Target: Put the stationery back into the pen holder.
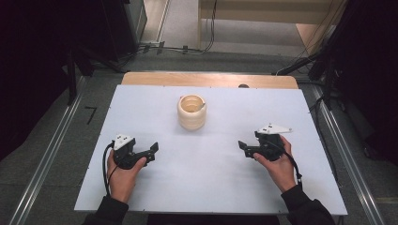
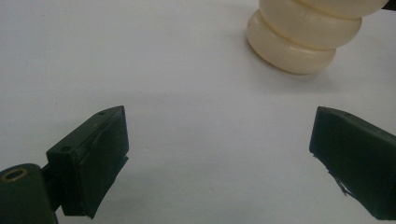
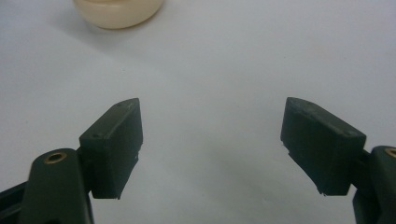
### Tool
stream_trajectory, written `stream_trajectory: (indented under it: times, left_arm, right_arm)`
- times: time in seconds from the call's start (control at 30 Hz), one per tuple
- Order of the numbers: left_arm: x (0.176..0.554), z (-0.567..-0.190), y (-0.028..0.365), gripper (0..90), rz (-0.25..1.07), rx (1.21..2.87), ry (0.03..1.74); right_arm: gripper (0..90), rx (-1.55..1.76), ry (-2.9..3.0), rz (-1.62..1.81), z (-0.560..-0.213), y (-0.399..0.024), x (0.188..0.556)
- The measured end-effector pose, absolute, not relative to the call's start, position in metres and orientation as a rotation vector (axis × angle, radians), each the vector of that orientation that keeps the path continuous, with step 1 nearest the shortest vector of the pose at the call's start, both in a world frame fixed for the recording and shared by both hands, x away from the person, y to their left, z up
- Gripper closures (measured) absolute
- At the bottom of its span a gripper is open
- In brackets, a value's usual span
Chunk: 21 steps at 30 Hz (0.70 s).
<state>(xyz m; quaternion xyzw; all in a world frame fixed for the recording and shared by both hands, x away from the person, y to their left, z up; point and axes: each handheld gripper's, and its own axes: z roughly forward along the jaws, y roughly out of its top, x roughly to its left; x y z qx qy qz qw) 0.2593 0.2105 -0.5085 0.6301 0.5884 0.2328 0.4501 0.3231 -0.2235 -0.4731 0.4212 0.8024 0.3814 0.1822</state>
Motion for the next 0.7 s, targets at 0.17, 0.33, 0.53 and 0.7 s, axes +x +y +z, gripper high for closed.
stream_trajectory:
  times: [0.17, 0.33, 0.53, 0.7]
  left_arm:
    - [0.259, -0.508, 0.211, 5.3, 0.575, 1.557, 1.458]
    - [0.258, -0.508, 0.211, 5.3, 0.576, 1.557, 1.455]
    - [0.259, -0.509, 0.211, 5.3, 0.575, 1.558, 1.457]
    - [0.259, -0.509, 0.211, 5.3, 0.576, 1.562, 1.456]
  right_arm:
    - [19.7, 1.205, 2.251, 1.075, -0.474, -0.234, 0.319]
    - [19.6, 1.221, 2.243, 1.053, -0.477, -0.243, 0.317]
    - [19.6, 1.245, 2.228, 1.028, -0.480, -0.255, 0.312]
    - [19.6, 1.263, 2.221, 1.018, -0.482, -0.264, 0.309]
